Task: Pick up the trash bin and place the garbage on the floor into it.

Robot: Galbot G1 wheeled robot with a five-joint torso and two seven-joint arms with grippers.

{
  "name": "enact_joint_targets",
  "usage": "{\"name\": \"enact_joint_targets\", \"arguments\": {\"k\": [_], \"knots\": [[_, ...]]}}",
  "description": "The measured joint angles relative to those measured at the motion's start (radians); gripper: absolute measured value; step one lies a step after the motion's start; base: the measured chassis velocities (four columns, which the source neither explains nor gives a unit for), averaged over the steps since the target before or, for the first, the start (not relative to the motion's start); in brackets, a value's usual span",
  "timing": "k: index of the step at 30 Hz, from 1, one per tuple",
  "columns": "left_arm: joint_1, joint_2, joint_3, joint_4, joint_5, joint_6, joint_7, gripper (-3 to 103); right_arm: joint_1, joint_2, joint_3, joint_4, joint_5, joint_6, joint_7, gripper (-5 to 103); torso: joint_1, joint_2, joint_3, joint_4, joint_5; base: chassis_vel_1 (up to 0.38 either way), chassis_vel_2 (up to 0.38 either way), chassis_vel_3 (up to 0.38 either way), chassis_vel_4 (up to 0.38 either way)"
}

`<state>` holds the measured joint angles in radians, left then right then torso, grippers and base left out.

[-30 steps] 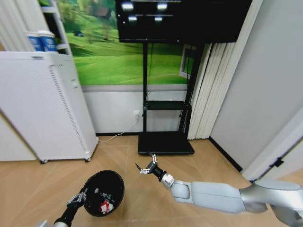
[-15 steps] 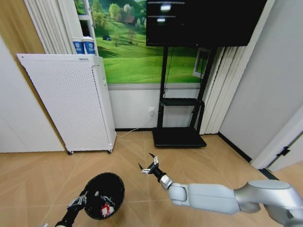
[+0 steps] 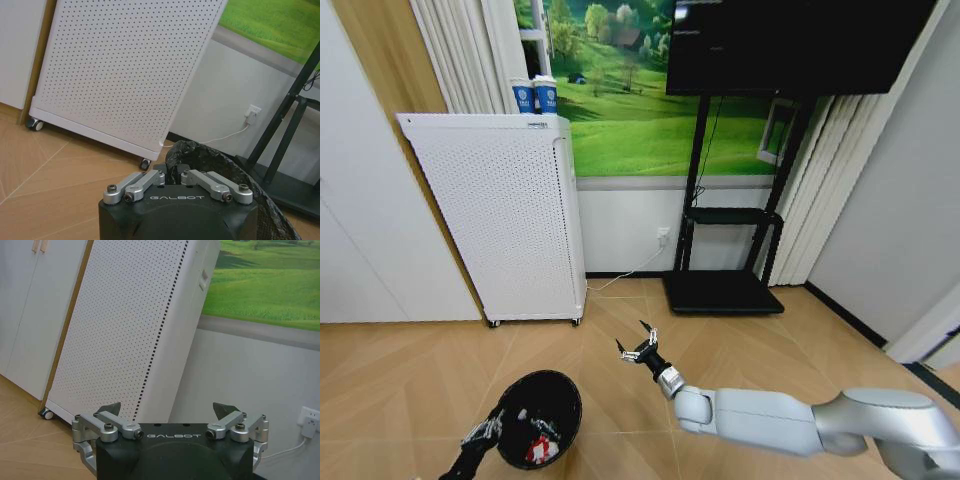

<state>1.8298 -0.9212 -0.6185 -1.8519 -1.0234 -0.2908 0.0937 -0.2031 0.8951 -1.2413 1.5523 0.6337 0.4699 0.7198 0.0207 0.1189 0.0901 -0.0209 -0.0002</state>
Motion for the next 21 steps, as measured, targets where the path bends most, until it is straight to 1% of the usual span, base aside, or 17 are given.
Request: {"name": "enact_joint_targets", "arguments": {"k": [1,2,5,6,10,12,16,18,21], "knots": [[-0.011,0.003,0.002,0.008,-0.006,0.002,0.0,8,-0.004,0.001,0.0,-0.001,0.002,0.0,0.001,100,0.0,0.0,0.0,-0.0001,0.0002,0.0,0.0,0.0,0.0],[-0.027,0.004,0.005,0.028,-0.011,0.003,0.0,8,-0.007,0.008,-0.001,-0.005,0.002,0.0,0.0,100,0.0,0.0,0.0,0.0003,0.0005,0.0,0.0,0.0,0.0],[-0.044,0.004,0.009,0.055,-0.013,0.003,0.004,8,-0.009,0.015,-0.004,-0.009,0.005,0.002,-0.001,100,0.0,0.0,0.0,0.0006,-0.0002,0.0,0.0,0.0,0.0],[-0.058,0.002,0.014,0.076,-0.016,0.003,0.007,8,-0.009,0.021,-0.008,-0.009,0.013,0.003,-0.004,100,0.0,0.0,0.0,0.0009,0.0001,0.0,0.0,0.0,0.0],[-0.084,-0.006,0.027,0.105,-0.017,0.003,0.015,8,-0.009,0.036,-0.015,-0.017,0.02,0.003,-0.004,100,0.0,0.0,0.0,0.0009,0.0001,0.0,0.0,0.0,0.0],[-0.117,-0.016,0.039,0.125,-0.017,0.003,0.022,8,-0.009,0.048,-0.02,-0.023,0.027,0.004,-0.005,100,0.0,0.0,0.0,0.0009,0.0001,0.0,0.0,0.0,0.0],[-0.155,-0.019,0.059,0.143,-0.019,0.003,0.027,8,-0.011,0.051,-0.023,-0.026,0.031,0.004,-0.006,100,0.0,0.0,0.0,0.0007,0.0002,0.0,0.0,0.0,0.0],[-0.196,-0.021,0.091,0.163,-0.024,0.003,0.029,8,-0.016,0.05,-0.023,-0.03,0.031,0.007,-0.01,100,0.0,0.0,0.0,0.0006,0.0001,0.0,0.0,0.0,0.0],[-0.208,-0.025,0.106,0.168,-0.024,0.003,0.029,8,-0.019,0.05,-0.022,-0.032,0.032,0.009,-0.012,100,0.0,0.0,0.0,0.0006,0.0002,0.0,0.0,0.0,0.0]]}}
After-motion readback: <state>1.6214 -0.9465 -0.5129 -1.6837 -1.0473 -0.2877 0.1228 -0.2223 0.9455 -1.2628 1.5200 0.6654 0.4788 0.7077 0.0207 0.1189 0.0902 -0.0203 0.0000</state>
